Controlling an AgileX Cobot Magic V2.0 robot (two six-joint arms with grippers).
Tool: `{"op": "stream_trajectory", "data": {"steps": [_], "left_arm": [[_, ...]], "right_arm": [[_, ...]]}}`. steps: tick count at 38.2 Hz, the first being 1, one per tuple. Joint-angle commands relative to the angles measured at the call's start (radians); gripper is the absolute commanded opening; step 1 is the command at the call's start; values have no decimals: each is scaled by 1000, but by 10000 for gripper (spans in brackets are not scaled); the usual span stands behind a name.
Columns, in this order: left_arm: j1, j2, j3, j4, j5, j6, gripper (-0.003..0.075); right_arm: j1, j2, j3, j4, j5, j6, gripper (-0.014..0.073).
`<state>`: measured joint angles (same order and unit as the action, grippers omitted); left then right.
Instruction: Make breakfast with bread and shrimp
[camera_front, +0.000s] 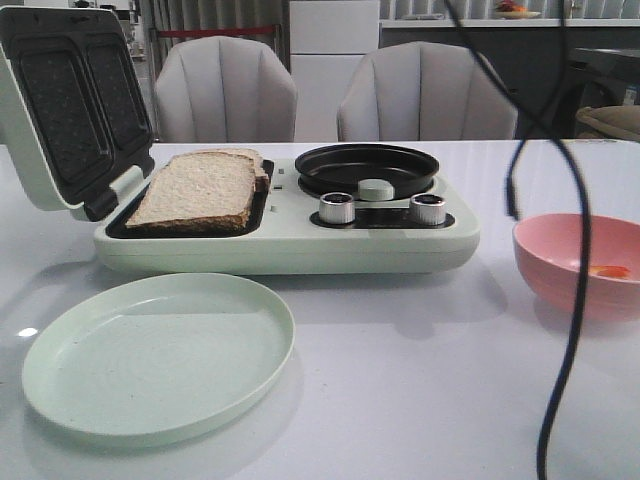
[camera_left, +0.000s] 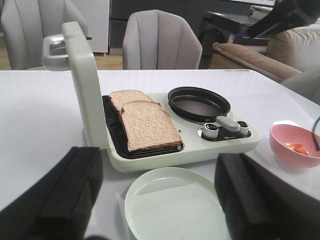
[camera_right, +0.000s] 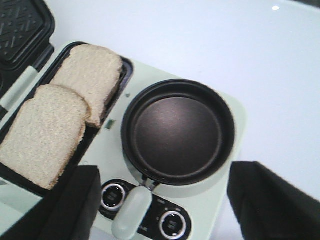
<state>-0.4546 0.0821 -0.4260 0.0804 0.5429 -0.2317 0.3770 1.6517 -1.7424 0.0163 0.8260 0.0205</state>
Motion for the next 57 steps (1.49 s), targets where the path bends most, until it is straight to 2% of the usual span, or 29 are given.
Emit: {"op": "stream_trajectory", "data": {"steps": [1, 16, 33, 46, 57], "left_arm": [[-8, 12, -26, -4, -80, -1, 529], [-8, 12, -26, -4, -80, -1, 529], [-8, 12, -26, -4, -80, -1, 529], [-8, 12, -26, -4, -80, -1, 529], [-8, 12, -26, -4, -82, -1, 529]], "right_arm": [[-4, -132, 49, -70, -55, 35, 614], [-4, -650, 679, -63, -372, 51, 614], [-4, -1191, 1217, -10, -614, 51, 614], [-4, -1589, 1439, -10, -597, 51, 614], [-4, -1615, 1509, -10, -603, 51, 614]]}}
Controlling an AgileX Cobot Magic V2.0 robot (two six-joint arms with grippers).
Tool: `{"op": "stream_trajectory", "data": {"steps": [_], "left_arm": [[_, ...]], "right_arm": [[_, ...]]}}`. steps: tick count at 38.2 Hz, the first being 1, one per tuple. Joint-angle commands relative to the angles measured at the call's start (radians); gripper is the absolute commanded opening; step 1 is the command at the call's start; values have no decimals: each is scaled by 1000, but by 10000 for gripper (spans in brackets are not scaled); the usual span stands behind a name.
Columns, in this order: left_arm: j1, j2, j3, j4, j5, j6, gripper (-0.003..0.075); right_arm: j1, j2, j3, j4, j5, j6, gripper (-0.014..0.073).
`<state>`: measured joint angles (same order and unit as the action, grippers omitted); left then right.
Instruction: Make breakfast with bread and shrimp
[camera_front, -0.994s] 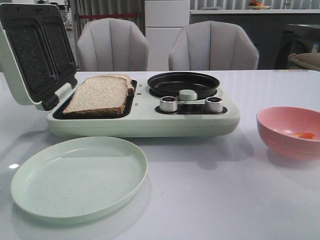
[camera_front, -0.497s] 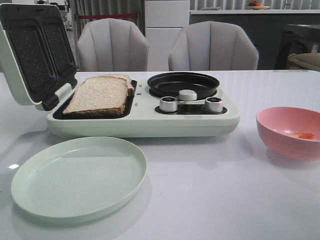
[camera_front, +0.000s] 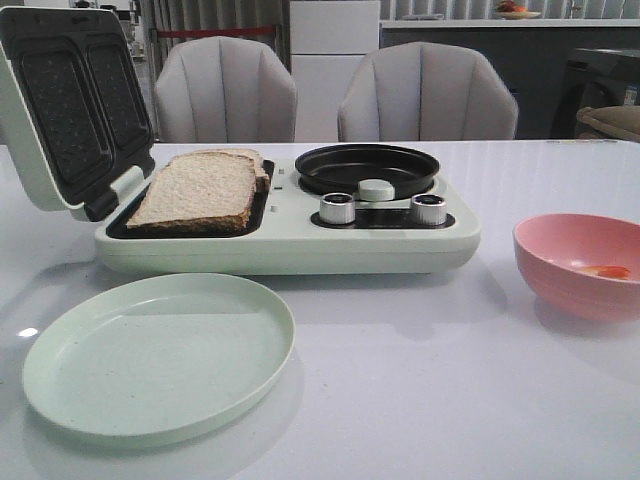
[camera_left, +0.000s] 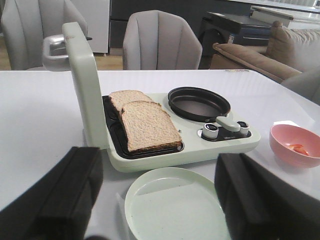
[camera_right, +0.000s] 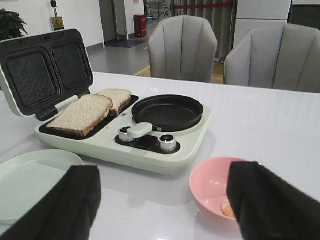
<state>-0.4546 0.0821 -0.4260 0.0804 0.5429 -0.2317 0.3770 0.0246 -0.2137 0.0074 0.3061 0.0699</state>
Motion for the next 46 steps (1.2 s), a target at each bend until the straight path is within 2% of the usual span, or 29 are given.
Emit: {"op": "stream_trajectory", "data": {"steps": [1, 15, 20, 28, 33, 40, 46], "left_arm": [[-8, 12, -26, -4, -82, -1, 529], [-8, 15, -26, -7, -89, -1, 529], [-8, 75, -74, -7, -66, -10, 529], [-8, 391, -280, 71, -66, -118, 529], [-2, 610, -424, 90, -68, -118, 529], [78, 802, -605, 87, -74, -118, 529], [259, 929, -726, 1, -77, -108, 529]], "right_arm": [[-4, 12, -19, -1, -83, 2, 614], [-4, 12, -19, -1, -84, 2, 614], [-4, 12, -19, -1, -84, 2, 614], [-4, 12, -19, -1, -84, 2, 614], [-4, 12, -19, -1, -84, 2, 614], [-4, 12, -19, -1, -84, 2, 614], [-4, 12, -19, -1, -84, 2, 614]]}}
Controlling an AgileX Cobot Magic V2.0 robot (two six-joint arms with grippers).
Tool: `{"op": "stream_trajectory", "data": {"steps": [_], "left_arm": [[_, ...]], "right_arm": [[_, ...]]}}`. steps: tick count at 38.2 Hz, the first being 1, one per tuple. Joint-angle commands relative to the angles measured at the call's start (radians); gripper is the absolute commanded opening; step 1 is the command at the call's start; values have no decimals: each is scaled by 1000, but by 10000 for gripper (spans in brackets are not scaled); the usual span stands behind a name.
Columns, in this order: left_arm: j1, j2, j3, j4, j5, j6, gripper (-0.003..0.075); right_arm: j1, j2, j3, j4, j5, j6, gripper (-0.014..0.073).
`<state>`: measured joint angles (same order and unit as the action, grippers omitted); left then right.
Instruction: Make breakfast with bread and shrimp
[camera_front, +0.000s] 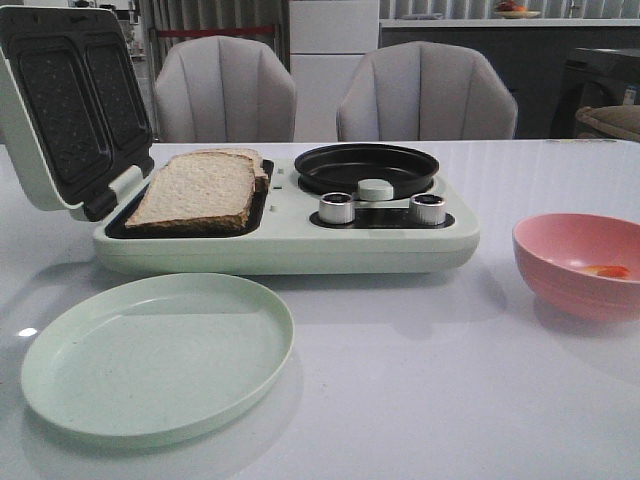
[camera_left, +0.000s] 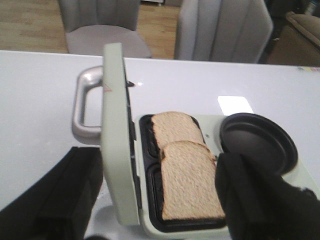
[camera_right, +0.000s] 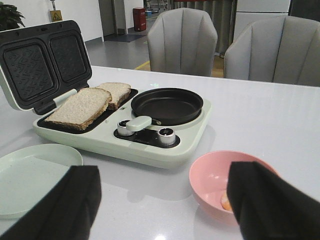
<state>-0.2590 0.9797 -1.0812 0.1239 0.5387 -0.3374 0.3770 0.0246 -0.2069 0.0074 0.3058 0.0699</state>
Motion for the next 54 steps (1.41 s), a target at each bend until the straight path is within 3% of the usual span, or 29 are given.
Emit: {"op": "stream_trajectory", "data": {"steps": [1, 7, 18, 22, 26, 38, 45, 54], "left_arm": [[103, 52, -88, -65, -68, 5, 529], [274, 138, -145, -296, -38, 156, 529], [600, 307, -167, -1135, 113, 758, 529], [665, 395, -167, -1380, 233, 906, 529], [675, 480, -167, -1520, 323, 1000, 529], [626, 618, -168, -1671, 380, 1119, 528], [554, 664, -168, -1670, 325, 1132, 458], [481, 695, -168, -1684, 264, 1132, 446]], "right_arm": [[-4, 12, -26, -1, -84, 2, 614], [-4, 12, -26, -1, -84, 2, 614], [-4, 12, -26, -1, -84, 2, 614], [-4, 12, -26, -1, -84, 2, 614], [-4, 12, -26, -1, -84, 2, 614], [-4, 12, -26, -1, -84, 2, 614], [-4, 12, -26, -1, -84, 2, 614], [-4, 12, -26, -1, -84, 2, 614]]}}
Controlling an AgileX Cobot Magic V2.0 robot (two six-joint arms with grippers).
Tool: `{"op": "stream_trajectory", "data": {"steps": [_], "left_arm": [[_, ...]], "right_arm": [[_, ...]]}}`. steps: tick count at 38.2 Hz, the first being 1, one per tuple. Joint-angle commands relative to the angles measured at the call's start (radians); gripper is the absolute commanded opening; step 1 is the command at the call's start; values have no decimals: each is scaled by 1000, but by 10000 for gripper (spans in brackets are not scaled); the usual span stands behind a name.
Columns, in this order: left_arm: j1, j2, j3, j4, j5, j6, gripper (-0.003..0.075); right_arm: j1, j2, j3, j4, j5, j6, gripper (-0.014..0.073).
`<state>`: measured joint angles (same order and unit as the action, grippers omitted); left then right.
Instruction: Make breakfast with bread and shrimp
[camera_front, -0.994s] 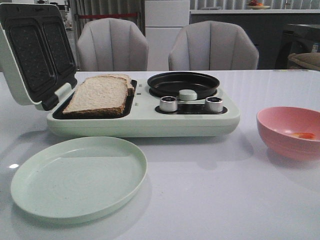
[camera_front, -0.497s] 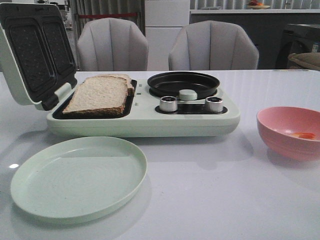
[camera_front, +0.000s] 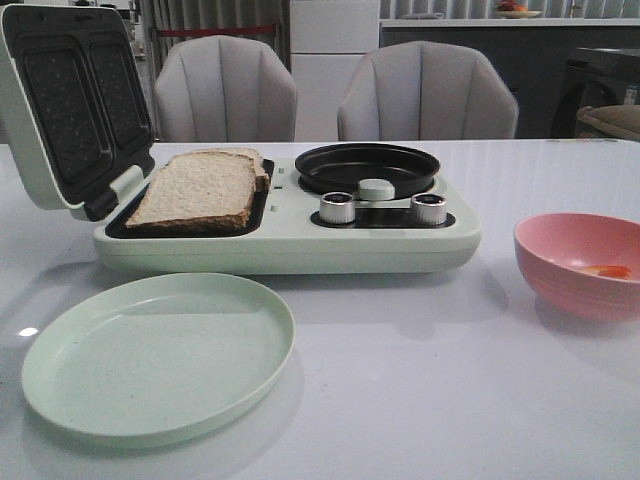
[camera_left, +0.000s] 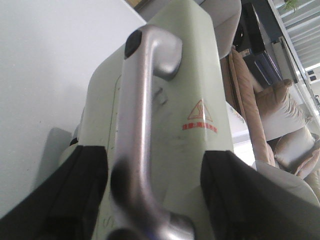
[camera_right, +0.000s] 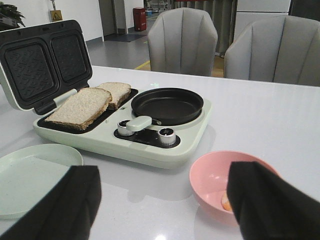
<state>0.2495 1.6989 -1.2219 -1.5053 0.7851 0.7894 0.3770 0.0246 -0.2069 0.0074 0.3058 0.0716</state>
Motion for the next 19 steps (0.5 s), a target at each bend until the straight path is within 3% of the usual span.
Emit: {"op": "stream_trajectory", "data": {"steps": [1, 7, 13, 19], "left_arm": [[-39, -19, -28, -56, 17, 5, 445], [-102, -8, -28, -71, 15, 18, 340], [-220, -1, -34, -142, -37, 82, 113], [-356, -1, -55, -160, -149, 143, 118]], "right_arm": [[-4, 12, -26, -1, -84, 0, 614], [-4, 12, -26, -1, -84, 0, 614], [-4, 12, -26, -1, -84, 0, 614], [-4, 12, -26, -1, -84, 0, 614]]}}
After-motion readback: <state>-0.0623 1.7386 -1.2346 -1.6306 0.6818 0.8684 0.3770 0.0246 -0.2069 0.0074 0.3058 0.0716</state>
